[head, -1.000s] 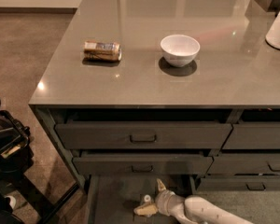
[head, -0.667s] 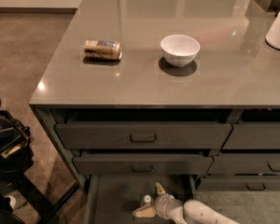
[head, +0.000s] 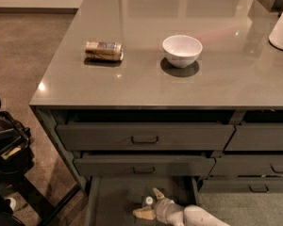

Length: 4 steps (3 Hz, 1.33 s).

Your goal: Pick blue plastic bottle from bottom drawer and place on counter

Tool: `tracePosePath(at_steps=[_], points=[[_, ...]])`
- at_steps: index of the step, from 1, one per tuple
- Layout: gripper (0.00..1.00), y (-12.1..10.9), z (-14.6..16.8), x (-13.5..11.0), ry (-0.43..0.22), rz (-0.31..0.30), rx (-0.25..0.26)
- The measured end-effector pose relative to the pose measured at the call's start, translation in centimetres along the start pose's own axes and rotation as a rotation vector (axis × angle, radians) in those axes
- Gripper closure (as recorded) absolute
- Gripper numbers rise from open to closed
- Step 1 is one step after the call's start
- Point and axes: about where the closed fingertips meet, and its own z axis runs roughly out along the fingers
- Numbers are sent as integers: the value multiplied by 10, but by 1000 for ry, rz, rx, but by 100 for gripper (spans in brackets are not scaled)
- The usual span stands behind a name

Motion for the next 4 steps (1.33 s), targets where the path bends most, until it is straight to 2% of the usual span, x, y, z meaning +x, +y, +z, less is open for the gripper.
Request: tracePosePath(at_steps=[3,4], points=[[86,0,0,0,0,0,0],[100,0,0,0,0,0,0]])
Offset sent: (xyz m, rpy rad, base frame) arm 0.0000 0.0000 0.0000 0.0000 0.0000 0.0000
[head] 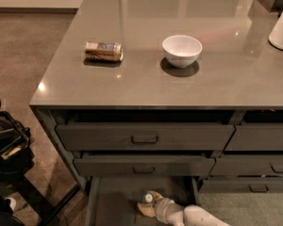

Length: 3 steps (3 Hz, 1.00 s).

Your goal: Pick blue plastic bottle from bottom drawer and place on counter

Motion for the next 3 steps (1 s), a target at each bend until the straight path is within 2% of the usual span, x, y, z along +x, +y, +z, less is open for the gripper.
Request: tracePosePath(at_steps=[1,2,3], points=[[100,8,-6,-7,18,-10,8],[100,11,-46,-54,-10,-46,89],[100,5,-124,-138,-80,-91,272]])
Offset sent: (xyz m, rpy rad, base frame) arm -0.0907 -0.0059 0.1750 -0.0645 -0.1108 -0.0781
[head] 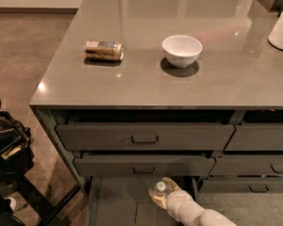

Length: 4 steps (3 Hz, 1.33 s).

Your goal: Pick blue plastic bottle from bottom drawer and place on counter

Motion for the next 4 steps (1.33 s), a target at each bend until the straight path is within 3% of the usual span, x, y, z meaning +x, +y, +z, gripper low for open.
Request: tracePosePath(at_steps=[1,2,3,4], points=[[100,-3,-74,-80,-50,-29,148],[100,19,-106,-111,-69,-110,162],[100,19,-106,-111,-69,-110,162],[100,19,-108,-117,-81,-105,114]])
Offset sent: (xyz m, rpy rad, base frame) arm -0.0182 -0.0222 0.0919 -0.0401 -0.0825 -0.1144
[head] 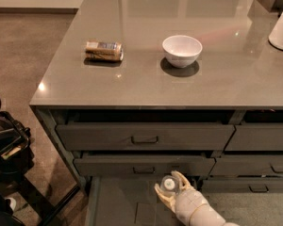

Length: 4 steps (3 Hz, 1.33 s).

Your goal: Pick blue plastic bottle from bottom drawer and place on counter

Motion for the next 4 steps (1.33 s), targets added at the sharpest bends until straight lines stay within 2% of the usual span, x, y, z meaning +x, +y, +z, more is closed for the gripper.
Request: tracePosePath(at_steps=[1,2,3,4], points=[[100,-67,-28,-23,-9,53,44],[100,-113,-66,-71,-20,56,50],[100,-104,-107,-129,-16,-20,5],[100,-90,-110,-135,-8,-43,-41]])
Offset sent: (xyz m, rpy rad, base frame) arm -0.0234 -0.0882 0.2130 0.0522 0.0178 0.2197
